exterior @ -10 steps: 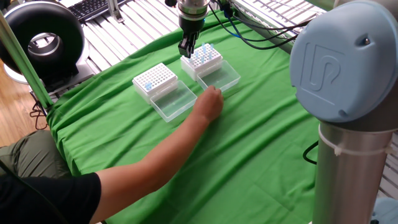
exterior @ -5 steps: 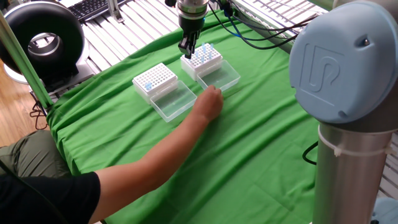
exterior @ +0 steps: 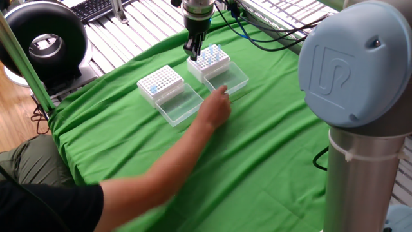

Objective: Insert a medium pipette tip into the holder for medium pipette tips

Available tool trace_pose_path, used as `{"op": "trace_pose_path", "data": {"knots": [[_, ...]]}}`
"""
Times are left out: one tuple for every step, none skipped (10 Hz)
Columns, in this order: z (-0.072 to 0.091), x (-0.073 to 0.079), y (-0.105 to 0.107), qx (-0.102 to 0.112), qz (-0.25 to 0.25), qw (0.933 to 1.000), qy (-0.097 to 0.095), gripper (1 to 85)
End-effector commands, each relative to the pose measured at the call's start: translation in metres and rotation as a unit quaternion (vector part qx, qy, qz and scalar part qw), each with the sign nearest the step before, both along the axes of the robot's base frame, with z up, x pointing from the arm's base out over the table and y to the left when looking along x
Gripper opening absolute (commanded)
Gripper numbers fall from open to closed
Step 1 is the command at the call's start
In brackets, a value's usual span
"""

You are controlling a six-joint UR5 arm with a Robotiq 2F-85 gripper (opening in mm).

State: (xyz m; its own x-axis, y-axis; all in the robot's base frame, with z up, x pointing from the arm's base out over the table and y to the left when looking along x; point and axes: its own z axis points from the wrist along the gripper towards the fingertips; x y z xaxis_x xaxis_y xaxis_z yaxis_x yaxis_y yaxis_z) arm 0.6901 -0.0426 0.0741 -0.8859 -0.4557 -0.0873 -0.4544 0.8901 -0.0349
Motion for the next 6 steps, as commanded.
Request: {"op": "trace_pose_path", "data": {"knots": [[-0.0007,0.0036,0.0018,0.006,-0.001,1.0000,-0.005,28.7],[-0.0018,0.0053,0.0025,0.008,-0.001,0.9999,-0.008,28.3],[-0.0029,0.0072,0.0032,0.009,0.000,0.9999,-0.011,28.0],[-0.0035,0.0082,0.0035,0.010,0.000,0.9999,-0.012,27.3],[-0.0041,0.0090,0.0041,0.012,0.000,0.9998,-0.014,26.7],[-0.0053,0.0097,0.0039,0.012,0.000,0.9998,-0.015,26.0]]}}
